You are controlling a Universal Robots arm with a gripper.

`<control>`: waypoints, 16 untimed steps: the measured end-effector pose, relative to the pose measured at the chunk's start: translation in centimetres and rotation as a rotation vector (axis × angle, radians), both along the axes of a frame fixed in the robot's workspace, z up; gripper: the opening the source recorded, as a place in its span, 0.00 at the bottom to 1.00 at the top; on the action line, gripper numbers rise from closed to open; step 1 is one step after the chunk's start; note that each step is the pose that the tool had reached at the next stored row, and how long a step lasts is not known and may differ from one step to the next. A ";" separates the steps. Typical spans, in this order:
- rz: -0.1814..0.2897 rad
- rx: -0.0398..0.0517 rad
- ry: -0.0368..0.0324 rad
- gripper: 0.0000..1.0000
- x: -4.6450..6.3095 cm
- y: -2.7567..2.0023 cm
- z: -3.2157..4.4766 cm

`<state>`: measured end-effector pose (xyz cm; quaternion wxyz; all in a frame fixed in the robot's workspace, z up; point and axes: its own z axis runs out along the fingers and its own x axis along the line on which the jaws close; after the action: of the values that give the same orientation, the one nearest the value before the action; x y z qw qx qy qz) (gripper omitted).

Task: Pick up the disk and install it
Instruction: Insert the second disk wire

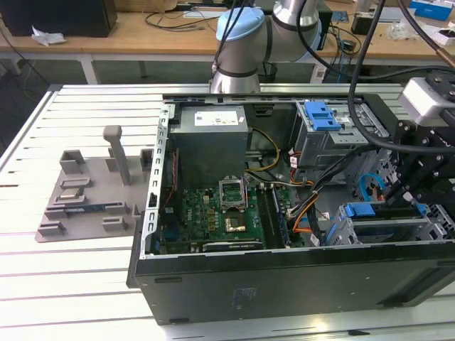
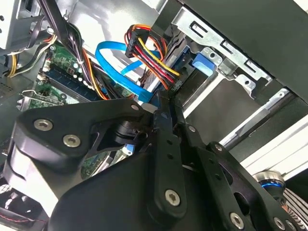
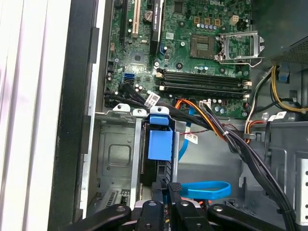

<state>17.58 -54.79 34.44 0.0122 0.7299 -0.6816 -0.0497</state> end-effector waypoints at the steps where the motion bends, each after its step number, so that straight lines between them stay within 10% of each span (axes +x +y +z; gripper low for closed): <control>1: 0.000 0.0000 0.0000 0.16 0.0 0.00 -0.05; 16: -0.025 0.0026 0.0001 0.16 -0.1 -0.02 -0.17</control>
<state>17.48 -54.81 34.27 0.0107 0.7215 -0.6905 -0.0508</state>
